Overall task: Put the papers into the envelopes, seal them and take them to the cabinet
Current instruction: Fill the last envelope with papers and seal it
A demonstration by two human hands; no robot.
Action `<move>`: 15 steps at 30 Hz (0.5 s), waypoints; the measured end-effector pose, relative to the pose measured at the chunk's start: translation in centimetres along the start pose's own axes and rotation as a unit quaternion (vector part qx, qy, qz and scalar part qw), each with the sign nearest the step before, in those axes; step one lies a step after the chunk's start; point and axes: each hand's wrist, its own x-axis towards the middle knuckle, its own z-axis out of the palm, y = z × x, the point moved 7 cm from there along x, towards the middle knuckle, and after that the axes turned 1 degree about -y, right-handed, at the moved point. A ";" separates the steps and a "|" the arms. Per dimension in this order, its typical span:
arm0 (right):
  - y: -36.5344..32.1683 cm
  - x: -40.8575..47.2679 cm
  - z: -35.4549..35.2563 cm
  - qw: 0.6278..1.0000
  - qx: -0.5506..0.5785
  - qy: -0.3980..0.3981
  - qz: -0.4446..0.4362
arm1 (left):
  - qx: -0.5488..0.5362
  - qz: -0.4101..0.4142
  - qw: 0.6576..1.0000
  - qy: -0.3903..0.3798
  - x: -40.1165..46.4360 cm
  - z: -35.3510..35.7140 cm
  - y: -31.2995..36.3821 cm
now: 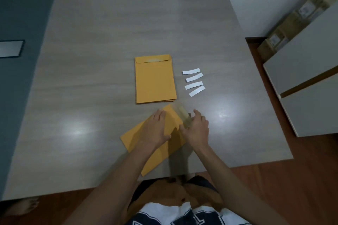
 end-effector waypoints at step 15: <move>-4.1 -3.5 4.1 0.967 -0.149 -0.088 -0.185 | 0.115 0.103 0.987 -0.039 0.5 1.2 -1.5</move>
